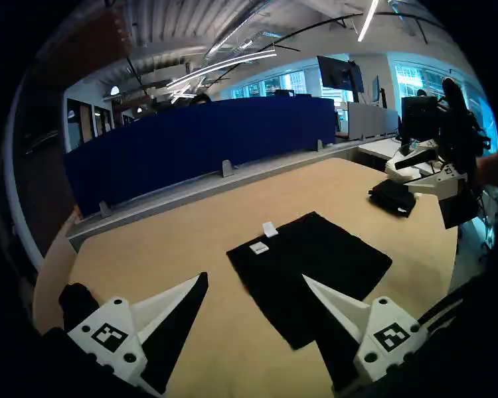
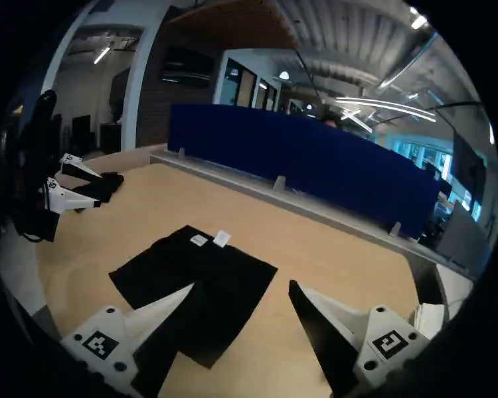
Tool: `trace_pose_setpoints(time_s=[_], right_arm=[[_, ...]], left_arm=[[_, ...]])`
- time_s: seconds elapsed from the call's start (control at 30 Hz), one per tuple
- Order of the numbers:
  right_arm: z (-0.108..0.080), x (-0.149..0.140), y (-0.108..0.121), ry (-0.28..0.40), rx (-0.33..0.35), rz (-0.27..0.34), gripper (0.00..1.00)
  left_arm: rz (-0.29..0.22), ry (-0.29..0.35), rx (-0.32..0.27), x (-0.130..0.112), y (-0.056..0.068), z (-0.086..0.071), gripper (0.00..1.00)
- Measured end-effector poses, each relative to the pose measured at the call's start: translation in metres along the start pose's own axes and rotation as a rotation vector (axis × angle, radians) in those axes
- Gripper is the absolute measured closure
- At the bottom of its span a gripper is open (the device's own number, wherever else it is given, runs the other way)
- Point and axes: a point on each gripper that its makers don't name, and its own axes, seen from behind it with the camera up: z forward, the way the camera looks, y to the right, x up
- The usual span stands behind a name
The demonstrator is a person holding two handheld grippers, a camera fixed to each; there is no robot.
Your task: Fold towel
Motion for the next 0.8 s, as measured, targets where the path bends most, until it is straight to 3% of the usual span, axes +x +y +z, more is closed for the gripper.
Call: trace_pose_setpoints(time_s=[0.5, 0.8], right_arm=[[0.022, -0.068, -0.017, -0.122, 0.047, -0.006, 0.0], [0.034, -0.11, -0.034, -0.2, 0.085, -0.001, 0.0]], left_arm=[[0.013, -0.136, -0.114, -0.061, 0.039, 0.029, 0.05], [0.019, -0.216, -0.161, -0.093, 0.052, 0.037, 0.05]])
